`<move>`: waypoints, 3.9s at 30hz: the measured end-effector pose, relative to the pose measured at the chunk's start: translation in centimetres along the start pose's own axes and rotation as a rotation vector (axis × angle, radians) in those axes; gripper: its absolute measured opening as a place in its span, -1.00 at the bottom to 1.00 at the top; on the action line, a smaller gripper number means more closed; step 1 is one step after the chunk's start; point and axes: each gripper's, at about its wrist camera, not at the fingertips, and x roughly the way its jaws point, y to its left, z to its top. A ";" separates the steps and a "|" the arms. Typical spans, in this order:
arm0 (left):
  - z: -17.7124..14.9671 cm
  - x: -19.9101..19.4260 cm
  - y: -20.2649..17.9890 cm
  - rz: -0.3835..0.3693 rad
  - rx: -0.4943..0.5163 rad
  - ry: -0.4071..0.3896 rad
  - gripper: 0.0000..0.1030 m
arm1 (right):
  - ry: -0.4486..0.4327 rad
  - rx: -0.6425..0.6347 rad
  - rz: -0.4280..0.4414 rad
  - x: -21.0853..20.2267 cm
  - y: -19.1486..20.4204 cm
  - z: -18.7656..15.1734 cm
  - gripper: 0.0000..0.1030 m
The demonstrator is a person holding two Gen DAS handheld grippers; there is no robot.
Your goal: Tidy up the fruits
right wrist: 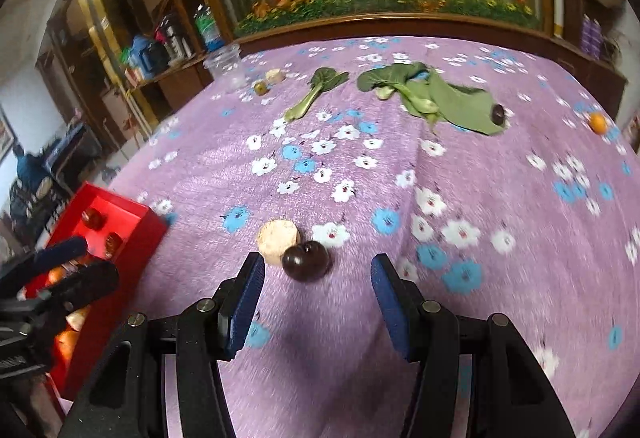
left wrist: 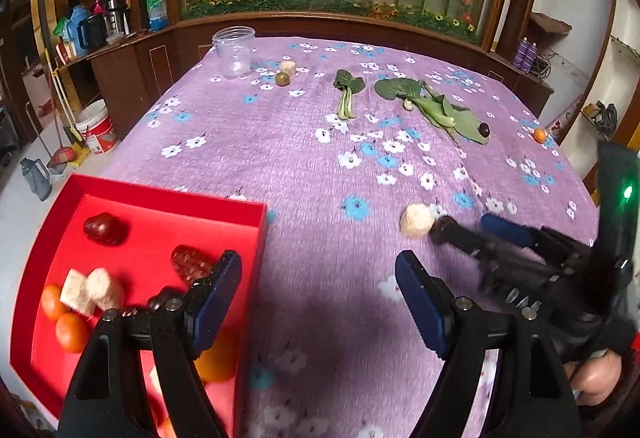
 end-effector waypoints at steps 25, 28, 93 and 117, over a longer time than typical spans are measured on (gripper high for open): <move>2.3 9.2 -6.6 -0.097 0.141 0.114 0.51 | 0.034 -0.009 -0.021 -1.0 -3.2 -1.0 -0.46; 2.2 10.1 -7.2 -0.095 0.162 0.117 0.29 | 0.026 0.003 -0.020 -1.4 -3.6 -1.1 -0.46; -4.1 -8.8 12.4 0.324 -0.179 -0.217 0.56 | 0.004 -0.163 0.287 -1.3 17.4 -1.4 0.01; -4.8 -13.0 6.3 0.448 -0.093 -0.384 0.96 | -0.088 -0.149 0.179 -5.3 14.3 -4.6 0.19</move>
